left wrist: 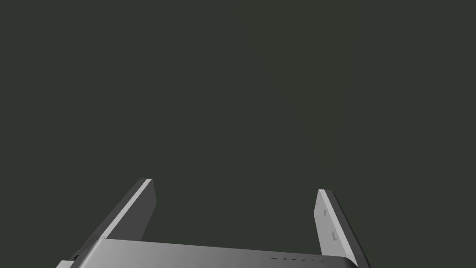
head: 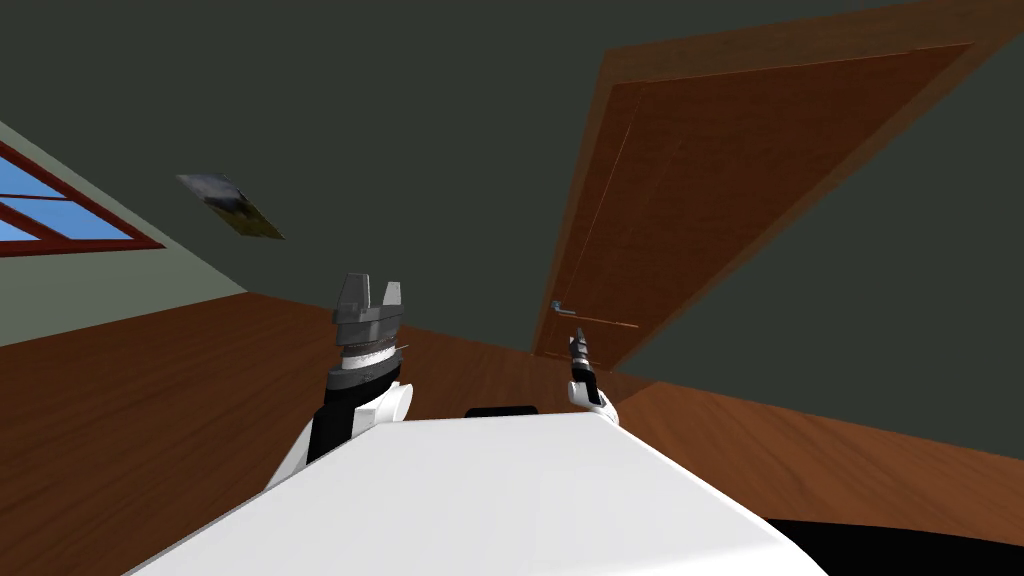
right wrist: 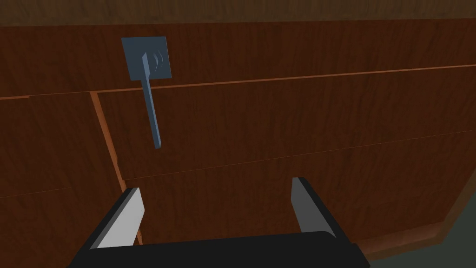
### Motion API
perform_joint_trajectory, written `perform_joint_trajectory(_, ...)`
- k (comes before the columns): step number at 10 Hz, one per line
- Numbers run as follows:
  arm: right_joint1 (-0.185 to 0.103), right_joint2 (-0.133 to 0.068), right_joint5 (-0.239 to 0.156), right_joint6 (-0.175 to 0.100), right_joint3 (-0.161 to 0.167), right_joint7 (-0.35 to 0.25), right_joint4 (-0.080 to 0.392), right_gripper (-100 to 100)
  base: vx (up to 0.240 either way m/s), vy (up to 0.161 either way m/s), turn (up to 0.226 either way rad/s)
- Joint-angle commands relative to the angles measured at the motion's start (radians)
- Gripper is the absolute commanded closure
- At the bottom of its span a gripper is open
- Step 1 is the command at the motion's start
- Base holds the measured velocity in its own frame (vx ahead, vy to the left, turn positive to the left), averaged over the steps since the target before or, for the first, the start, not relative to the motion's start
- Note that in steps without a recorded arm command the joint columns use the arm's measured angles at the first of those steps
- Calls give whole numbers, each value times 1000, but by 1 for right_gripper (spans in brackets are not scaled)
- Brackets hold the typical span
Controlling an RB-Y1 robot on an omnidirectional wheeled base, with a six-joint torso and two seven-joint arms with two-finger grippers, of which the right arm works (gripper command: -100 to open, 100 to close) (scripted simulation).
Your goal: Pull the door open
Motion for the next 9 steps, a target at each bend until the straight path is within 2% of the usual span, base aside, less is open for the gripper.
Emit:
perform_joint_trajectory(1, -21, -2, -3, -11, -7, 3, 50, -100, 63, -74, 136)
perform_joint_trajectory(2, -21, -2, -3, -11, -7, 3, 56, -100, 45, -48, 40)
perform_joint_trajectory(6, -70, -11, -11, -33, -24, 7, 179, -100, 49, -56, 113)
perform_joint_trajectory(7, -90, -15, -14, -42, -31, 9, 230, -100, 71, -82, 164)
perform_joint_trajectory(8, -100, -16, -15, -47, -34, 9, 254, -100, 66, -103, 129)
perform_joint_trajectory(9, -100, -16, -15, -47, -34, 9, 254, -100, 44, -64, 25)
